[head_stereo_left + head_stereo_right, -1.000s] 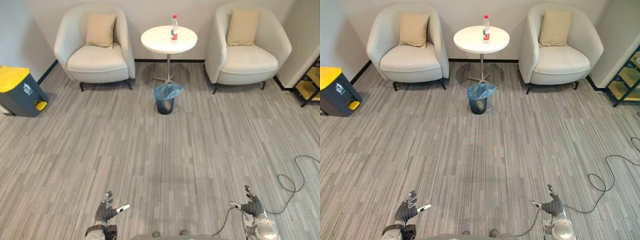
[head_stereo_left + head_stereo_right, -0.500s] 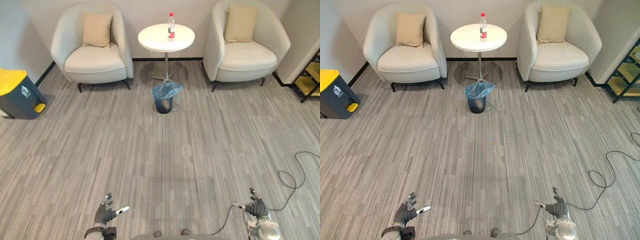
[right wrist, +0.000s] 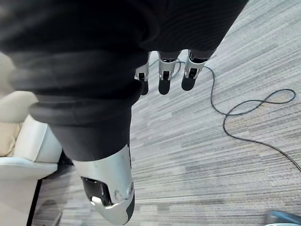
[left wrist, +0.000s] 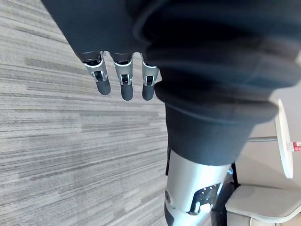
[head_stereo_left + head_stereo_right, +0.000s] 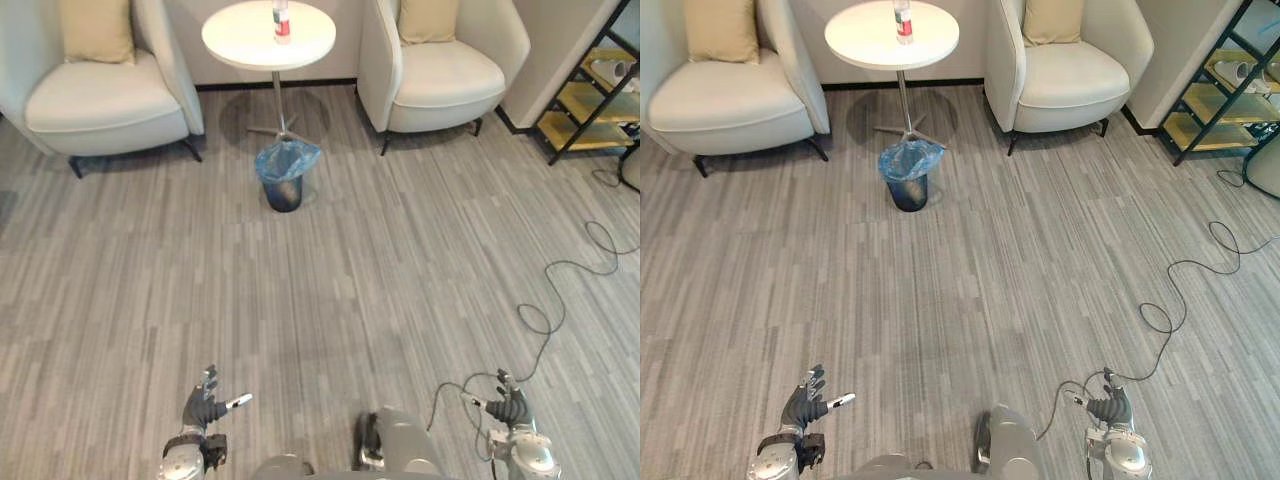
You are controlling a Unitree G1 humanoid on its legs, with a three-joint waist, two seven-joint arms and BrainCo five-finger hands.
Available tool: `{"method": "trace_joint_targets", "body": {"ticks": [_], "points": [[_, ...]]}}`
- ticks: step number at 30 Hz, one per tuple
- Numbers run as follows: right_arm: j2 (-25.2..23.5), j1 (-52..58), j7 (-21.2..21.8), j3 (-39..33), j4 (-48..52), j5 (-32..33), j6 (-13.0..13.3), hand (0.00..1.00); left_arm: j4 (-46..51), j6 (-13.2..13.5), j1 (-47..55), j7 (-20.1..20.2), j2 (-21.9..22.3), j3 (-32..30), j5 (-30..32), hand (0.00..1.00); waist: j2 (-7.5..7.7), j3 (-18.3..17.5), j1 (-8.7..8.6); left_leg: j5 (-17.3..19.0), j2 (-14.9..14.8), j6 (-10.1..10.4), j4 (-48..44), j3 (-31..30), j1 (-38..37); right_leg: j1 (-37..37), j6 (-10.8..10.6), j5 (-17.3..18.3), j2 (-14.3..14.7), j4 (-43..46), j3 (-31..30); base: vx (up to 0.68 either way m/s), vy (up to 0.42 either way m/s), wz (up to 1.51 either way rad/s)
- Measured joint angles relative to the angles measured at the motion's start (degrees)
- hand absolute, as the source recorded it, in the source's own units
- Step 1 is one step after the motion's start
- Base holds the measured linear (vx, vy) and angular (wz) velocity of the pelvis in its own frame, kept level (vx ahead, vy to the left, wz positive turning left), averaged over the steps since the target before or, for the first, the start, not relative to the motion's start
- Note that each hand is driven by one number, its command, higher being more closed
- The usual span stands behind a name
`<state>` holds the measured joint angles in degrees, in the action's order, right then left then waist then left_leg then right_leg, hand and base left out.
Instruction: Gather rubbish on tea table into small bin, then transfer packed bag to large trash can.
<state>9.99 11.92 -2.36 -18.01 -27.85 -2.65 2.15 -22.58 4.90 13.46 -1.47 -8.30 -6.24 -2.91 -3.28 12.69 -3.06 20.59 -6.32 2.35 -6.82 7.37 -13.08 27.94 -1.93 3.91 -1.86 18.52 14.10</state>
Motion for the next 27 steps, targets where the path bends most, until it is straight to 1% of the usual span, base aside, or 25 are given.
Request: {"method": "trace_joint_targets", "body": {"ticks": [1,2,3,4,5,6,7,9,11,12,13,14,15,16,17,18,19,20,21,22,23,24,25,26,27], "points": [[0.2,0.1,-0.1,0.0,0.0,0.0,0.0,0.0,-0.7,0.0,-0.8,0.0,0.2,0.1,0.1,0.0,0.63,-0.2,-0.06,0.7,-0.5,2.0,-1.5,-0.7,-1.5,0.7,1.1,-7.0,-0.8,0.2,0.0,0.56,-0.164,0.44],[0.6,0.2,-0.2,-0.1,-0.1,0.1,0.0,0.0,-1.6,0.0,-1.5,0.0,0.8,0.3,0.1,0.0,-0.19,0.0,-0.33,1.3,-1.8,3.1,-4.3,-1.4,-1.9,0.7,2.9,-7.3,-0.7,3.6,0.5,0.86,-0.295,0.37],[0.6,-1.2,0.0,0.1,0.1,0.2,-0.1,0.0,-1.7,0.0,-2.0,0.2,1.3,0.7,0.1,0.0,-1.81,0.3,-0.35,-0.3,-4.1,5.4,-13.0,-1.7,0.9,0.2,4.2,-2.5,-0.2,8.1,2.4,0.86,-0.336,0.29],[0.6,-1.8,0.0,0.7,0.2,0.3,0.1,0.0,-1.7,-0.1,-2.3,0.2,1.6,0.8,0.1,0.0,-2.04,0.8,-0.52,-7.1,-5.2,3.7,-25.5,-1.7,5.9,-2.2,4.9,1.3,0.0,9.6,2.9,0.72,-0.283,0.19],[0.7,-1.8,0.0,0.9,0.4,0.4,0.1,0.0,-1.6,-0.1,-2.0,0.1,2.0,0.8,0.1,0.0,-2.38,1.1,-0.41,-12.8,-6.3,1.7,-31.7,-1.6,8.4,-4.5,5.1,2.6,0.6,8.9,2.9,0.77,-0.301,0.08],[1.0,-1.4,0.0,1.3,1.1,0.5,0.2,0.0,-1.5,0.0,-0.9,0.2,3.0,0.6,0.1,0.0,-2.9,1.7,0.8,-19.1,-9.1,1.5,-44.4,-1.9,13.1,-10.8,5.7,4.2,3.0,5.0,2.7,0.78,-0.268,-0.18],[1.0,-1.7,-0.5,2.3,1.9,1.1,0.2,0.0,-1.5,-0.1,-0.3,0.2,3.1,0.7,0.1,0.0,-3.33,2.0,1.81,-14.6,-9.9,-0.4,-54.8,-2.6,17.9,-17.2,6.4,5.0,4.7,1.1,1.4,0.92,-0.305,-0.29],[1.0,-2.0,-1.1,3.0,3.7,2.5,0.9,0.0,-1.0,-0.1,0.3,0.3,3.3,1.2,0.1,0.0,-1.11,3.5,3.63,-9.9,-8.1,-1.0,-59.9,-2.3,25.2,-26.3,6.8,5.3,5.1,-5.6,-0.4,0.68,-0.177,-0.35],[1.3,-3.9,-1.3,3.2,3.8,3.3,1.6,0.0,0.9,-0.1,1.8,0.3,3.3,1.2,0.1,0.0,1.07,4.5,5.54,-7.4,-3.3,-3.0,-51.2,-1.0,33.5,-34.1,6.7,6.3,4.2,-12.0,-3.1,0.69,-0.121,-0.43],[1.5,-4.4,-1.4,3.1,3.6,3.6,1.8,0.0,1.3,-0.1,2.0,0.3,3.3,1.2,0.1,0.0,1.04,4.5,6.04,-7.4,-1.4,-3.0,-45.8,-1.1,35.2,-35.5,6.0,7.1,3.7,-13.0,-3.9,0.62,-0.046,-0.51],[2.4,-5.2,-1.4,3.1,2.3,4.4,2.0,0.0,1.9,-0.1,2.3,0.3,3.8,1.1,0.1,0.0,1.56,4.7,7.18,-8.5,1.5,-1.2,-33.0,-2.1,37.7,-37.7,5.2,8.4,3.3,-14.4,-5.2,0.63,0.025,-0.66],[3.1,-5.7,-1.4,3.1,1.0,4.4,1.9,0.0,2.7,-0.1,3.3,0.3,3.9,1.1,0.1,0.0,0.79,4.4,8.17,-11.5,3.4,1.7,-19.5,-2.5,38.5,-40.2,3.9,10.4,3.0,-15.3,-6.8,0.64,0.057,-0.66],[3.3,-5.3,-1.4,3.2,0.7,4.4,1.8,0.0,2.9,-0.1,3.9,0.3,4.1,1.1,0.1,0.0,0.43,4.1,8.69,-13.3,3.7,1.3,-14.2,-2.5,38.5,-41.4,3.1,11.7,3.3,-15.6,-7.5,0.69,0.142,-0.81],[3.4,-4.9,-1.4,3.3,-0.3,4.4,1.7,0.0,3.4,-0.1,5.5,0.0,4.3,0.8,0.0,0.0,0.21,3.7,9.55,-19.9,3.7,-1.9,-13.9,-3.2,38.8,-44.3,2.1,15.3,3.7,-14.6,-9.8,0.74,0.191,-0.76],[2.2,-4.7,-1.5,3.3,-1.3,4.4,1.4,0.0,3.3,-0.4,5.7,0.0,4.0,0.3,0.0,0.0,2.22,2.5,10.15,-17.8,4.7,-4.4,-20.5,-2.2,40.1,-44.1,1.1,18.4,1.7,-10.4,-11.4,0.93,0.213,-0.57],[1.8,-4.3,-1.5,3.4,-1.4,4.4,1.4,0.0,3.4,-0.5,5.4,-0.1,4.0,-0.1,0.0,0.0,3.16,1.9,10.05,-15.6,5.4,-5.3,-22.5,-1.8,40.4,-42.9,0.3,18.8,0.8,-6.5,-11.6,0.8,0.151,-0.22],[1.1,-4.1,-1.6,3.4,-1.5,4.2,1.3,0.0,4.1,-0.5,4.9,0.0,4.0,0.2,0.0,0.0,4.47,1.6,10.0,-12.0,5.6,-6.3,-24.4,-0.8,38.9,-39.3,-1.1,18.2,-0.6,4.6,-13.1,0.96,0.163,-0.07],[0.4,-4.3,-1.6,3.6,-1.8,4.1,1.3,0.0,4.0,-0.5,4.9,0.0,3.6,0.2,0.0,0.0,5.28,1.6,9.48,-8.6,6.4,-6.8,-25.3,-0.8,35.9,-35.2,-7.5,13.6,-1.4,17.8,-14.5,0.79,0.139,-0.03],[0.1,-4.3,-1.6,3.9,-1.9,4.0,1.4,0.0,4.0,-0.6,4.9,-0.1,3.2,0.3,0.0,0.0,5.6,1.6,8.59,-7.2,6.8,-7.2,-25.2,-1.0,33.9,-33.2,-11.6,9.8,-1.8,24.6,-15.1,0.92,0.141,0.05],[0.1,-4.6,-1.3,5.2,-2.9,2.9,1.3,0.0,4.0,-0.7,4.5,-0.4,2.5,0.6,-1.0,0.0,5.87,1.8,7.79,-4.1,7.5,-7.7,-23.6,-1.1,27.2,-27.8,-10.1,9.6,-3.8,39.2,-13.7,0.59,0.053,0.11],[0.1,-4.6,-1.3,5.4,-2.9,2.6,1.3,0.0,4.0,-0.7,4.5,-0.5,2.5,0.6,-1.1,0.0,5.74,1.8,7.65,-3.6,7.5,-7.8,-23.0,-1.2,25.6,-26.9,-9.0,10.1,-4.3,40.9,-12.9,0.73,0.041,0.03],[0.0,-4.5,-1.2,6.8,-2.8,2.0,1.3,0.0,4.0,-0.7,4.6,-1.2,2.5,0.6,-1.5,0.0,4.86,1.6,6.89,-2.4,7.2,-7.6,-19.3,-1.9,19.4,-23.2,-3.9,12.3,-6.2,44.0,-8.7,0.71,0.014,0.0],[0.0,-4.0,-1.1,7.8,-2.5,1.6,1.4,0.0,4.0,-0.6,4.3,-1.4,2.5,0.6,-1.8,0.0,3.67,0.9,6.51,-1.8,6.2,-7.4,-15.1,-2.6,14.2,-18.6,-0.8,13.8,-6.6,42.3,-5.2,0.71,-0.003,0.06],[-0.1,-3.7,-1.0,7.9,-2.4,1.4,1.4,0.0,4.0,-0.6,4.0,-1.4,2.5,0.7,-2.1,0.0,3.06,0.7,6.27,-1.6,5.5,-7.2,-13.2,-3.0,12.1,-16.3,-0.3,14.2,-6.3,39.8,-3.9,0.7,-0.051,0.26],[-0.1,-3.6,-0.8,7.9,-2.3,0.9,1.4,0.0,3.8,-0.5,3.3,-1.4,2.5,0.9,-2.7,0.0,1.84,0.6,5.44,-1.2,4.2,-6.6,-10.5,-4.5,8.5,-12.0,-0.5,14.0,-4.9,32.1,-3.3,0.7,-0.113,0.65]]}}
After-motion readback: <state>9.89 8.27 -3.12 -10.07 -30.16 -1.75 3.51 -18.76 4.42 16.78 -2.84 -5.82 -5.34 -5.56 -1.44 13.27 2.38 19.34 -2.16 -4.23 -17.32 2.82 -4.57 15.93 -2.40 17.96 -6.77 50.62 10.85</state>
